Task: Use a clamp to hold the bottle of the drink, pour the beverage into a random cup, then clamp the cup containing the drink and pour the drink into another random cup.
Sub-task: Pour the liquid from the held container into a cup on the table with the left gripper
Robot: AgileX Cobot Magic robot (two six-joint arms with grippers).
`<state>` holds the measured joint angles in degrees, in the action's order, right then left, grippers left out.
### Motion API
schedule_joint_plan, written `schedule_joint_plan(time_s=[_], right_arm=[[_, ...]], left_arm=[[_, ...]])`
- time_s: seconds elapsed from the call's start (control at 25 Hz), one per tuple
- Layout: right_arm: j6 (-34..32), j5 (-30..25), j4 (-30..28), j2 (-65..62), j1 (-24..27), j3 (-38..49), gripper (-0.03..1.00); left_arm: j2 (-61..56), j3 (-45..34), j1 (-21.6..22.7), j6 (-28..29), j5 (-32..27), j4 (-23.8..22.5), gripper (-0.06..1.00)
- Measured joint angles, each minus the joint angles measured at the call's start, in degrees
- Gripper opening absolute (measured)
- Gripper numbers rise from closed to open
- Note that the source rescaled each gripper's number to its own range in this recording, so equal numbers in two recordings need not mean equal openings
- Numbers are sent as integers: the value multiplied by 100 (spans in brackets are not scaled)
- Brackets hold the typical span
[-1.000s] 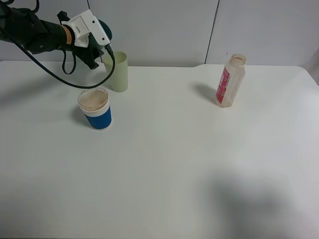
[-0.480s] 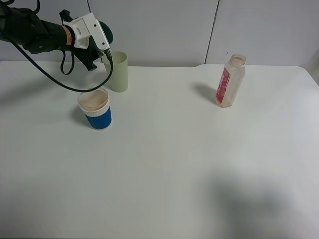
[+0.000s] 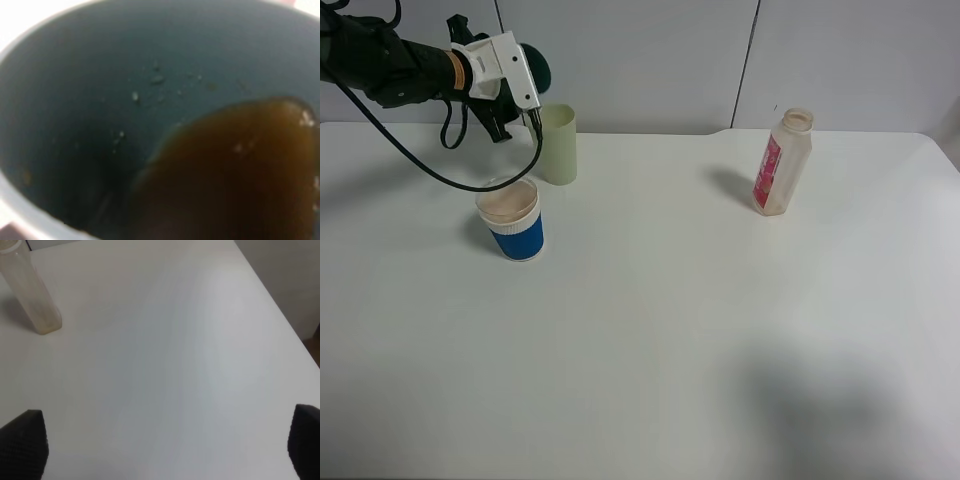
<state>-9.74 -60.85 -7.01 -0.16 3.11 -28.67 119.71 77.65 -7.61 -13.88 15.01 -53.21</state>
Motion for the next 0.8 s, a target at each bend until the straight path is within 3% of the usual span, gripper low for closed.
schedule_joint_plan(time_s=[0.8], right_arm=[[0,0,0,0,0,0,97]], left_arm=[[0,0,0,-456,0,-246,1]])
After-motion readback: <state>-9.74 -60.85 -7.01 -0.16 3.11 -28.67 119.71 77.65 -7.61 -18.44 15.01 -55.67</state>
